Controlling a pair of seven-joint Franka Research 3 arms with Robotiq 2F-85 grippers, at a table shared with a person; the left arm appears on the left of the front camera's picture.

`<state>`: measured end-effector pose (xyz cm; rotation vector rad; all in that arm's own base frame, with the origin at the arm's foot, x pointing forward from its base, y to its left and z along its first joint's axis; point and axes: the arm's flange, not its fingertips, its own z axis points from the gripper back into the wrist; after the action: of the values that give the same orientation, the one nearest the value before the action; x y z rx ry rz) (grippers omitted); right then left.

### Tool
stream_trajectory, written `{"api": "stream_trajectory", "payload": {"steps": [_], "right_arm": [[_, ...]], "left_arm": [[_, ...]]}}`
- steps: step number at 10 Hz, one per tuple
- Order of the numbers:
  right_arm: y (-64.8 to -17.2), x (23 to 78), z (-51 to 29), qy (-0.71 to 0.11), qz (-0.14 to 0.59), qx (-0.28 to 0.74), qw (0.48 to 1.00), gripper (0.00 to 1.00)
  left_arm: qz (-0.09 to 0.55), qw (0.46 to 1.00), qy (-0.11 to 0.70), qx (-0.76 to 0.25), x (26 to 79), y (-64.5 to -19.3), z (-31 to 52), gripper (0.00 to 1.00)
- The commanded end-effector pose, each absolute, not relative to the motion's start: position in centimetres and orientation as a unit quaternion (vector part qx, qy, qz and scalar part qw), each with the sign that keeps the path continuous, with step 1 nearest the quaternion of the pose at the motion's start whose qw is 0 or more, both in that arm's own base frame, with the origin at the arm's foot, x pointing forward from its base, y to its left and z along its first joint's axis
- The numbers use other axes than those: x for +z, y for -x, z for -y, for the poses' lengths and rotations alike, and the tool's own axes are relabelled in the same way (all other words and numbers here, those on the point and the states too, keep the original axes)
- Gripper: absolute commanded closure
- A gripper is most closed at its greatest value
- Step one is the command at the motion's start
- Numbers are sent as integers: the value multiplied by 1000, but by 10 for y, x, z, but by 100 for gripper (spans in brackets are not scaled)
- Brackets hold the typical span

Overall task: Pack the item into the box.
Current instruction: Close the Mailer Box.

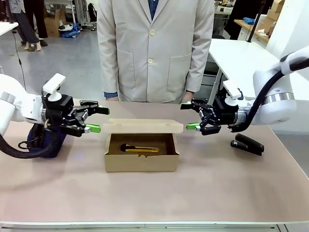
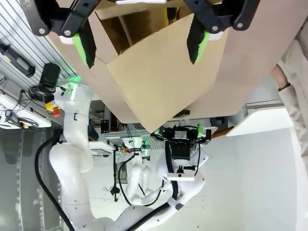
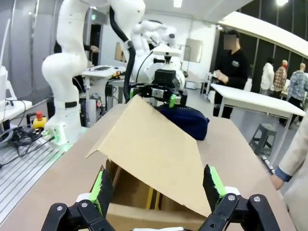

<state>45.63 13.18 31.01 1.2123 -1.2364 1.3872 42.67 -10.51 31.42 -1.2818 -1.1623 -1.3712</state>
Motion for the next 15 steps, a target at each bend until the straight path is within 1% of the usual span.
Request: {"api": "stream_trajectory", "payload": {"steps": [1,2,3,4,5,7,8,9,11,14,15], "right_arm": [[-440,296,-103,-484,530,548,429,0],[-443,302,-100,-507,546,497,445,0],[-446,303,-106,-517,545,467,467,0],[-447,304,-122,-542,540,434,475,0],[-445,306,-138,-539,539,432,482,0],[-435,309,-160,-531,536,441,487,0],[-430,309,-170,-526,523,455,493,0],[-428,307,-180,-510,515,473,501,0],[-428,301,-193,-479,500,516,504,0],[-420,293,-202,-441,467,562,521,0],[-419,288,-202,-438,438,579,531,0]], "left_arm": [[459,436,523,-571,323,-418,73,0],[510,449,506,-532,332,-418,61,0],[532,443,507,-513,336,-419,62,0],[559,436,514,-483,342,-424,74,0],[574,436,509,-471,343,-431,88,0],[559,441,514,-478,338,-442,116,0],[549,444,517,-484,333,-445,127,0],[538,456,507,-496,329,-448,134,0],[484,475,491,-547,317,-444,144,0],[454,504,444,-585,301,-439,150,0],[446,502,444,-593,297,-436,153,0]]}}
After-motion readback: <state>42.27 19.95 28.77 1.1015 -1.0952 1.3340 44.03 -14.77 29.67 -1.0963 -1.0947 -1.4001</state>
